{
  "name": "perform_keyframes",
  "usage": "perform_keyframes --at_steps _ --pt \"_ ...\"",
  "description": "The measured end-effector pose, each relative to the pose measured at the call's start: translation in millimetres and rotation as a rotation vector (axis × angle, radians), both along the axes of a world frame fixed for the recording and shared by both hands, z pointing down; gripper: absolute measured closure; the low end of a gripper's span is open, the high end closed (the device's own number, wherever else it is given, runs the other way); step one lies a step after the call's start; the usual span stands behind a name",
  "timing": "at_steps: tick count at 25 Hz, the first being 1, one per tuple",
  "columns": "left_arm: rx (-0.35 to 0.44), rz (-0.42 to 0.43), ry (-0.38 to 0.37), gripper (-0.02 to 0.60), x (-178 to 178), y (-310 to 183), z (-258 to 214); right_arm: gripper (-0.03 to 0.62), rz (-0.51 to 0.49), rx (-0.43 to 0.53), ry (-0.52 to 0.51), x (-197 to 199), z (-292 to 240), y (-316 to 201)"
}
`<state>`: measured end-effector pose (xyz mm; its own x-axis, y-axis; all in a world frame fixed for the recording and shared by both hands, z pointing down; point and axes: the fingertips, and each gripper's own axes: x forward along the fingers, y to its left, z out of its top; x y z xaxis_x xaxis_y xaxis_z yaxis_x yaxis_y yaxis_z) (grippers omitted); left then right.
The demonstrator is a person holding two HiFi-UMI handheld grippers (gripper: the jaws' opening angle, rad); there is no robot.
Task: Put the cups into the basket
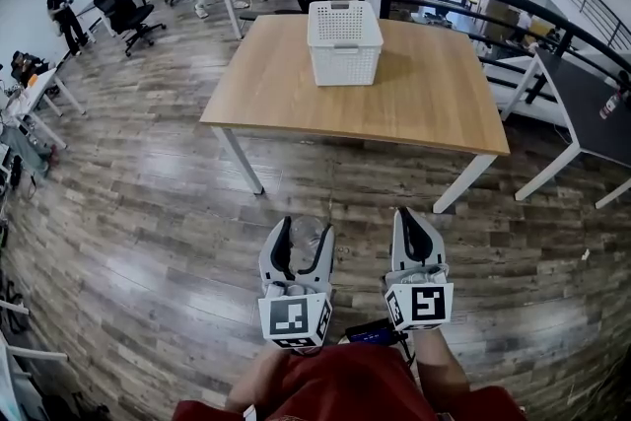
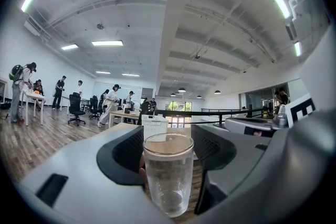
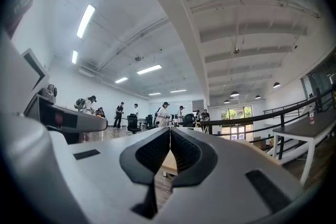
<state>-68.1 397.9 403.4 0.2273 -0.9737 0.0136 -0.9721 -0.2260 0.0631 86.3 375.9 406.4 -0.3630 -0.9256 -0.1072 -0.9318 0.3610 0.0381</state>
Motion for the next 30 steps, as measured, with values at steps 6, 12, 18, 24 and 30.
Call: perform_keyframes --at_steps 6,12,18,24,30 --pt "-0.002 0.005 0.010 0.293 -19.3 -26.7 -1.9 0.582 0.002 0.003 0.022 -17.9 -2.1 -26.9" --pt "-0.007 0.022 0.018 0.293 -43.0 -57.1 -4.3 0.582 0.021 -0.005 0.031 -42.8 -6.6 -58.0" --pt "-0.003 0.034 0.023 0.293 -70.5 -88.6 -10.0 0.582 0.035 0.007 0.040 -68.2 -14.8 -87.9" --pt "-0.003 0.066 0.016 0.293 -88.5 -125.1 -12.0 0.582 0.076 0.000 0.026 -86.0 -17.2 -120.2" --pt "-0.006 0.097 0.019 0.293 -102.6 -147.2 -8.8 0.582 0.102 0.010 0.028 -100.3 -16.4 -139.1"
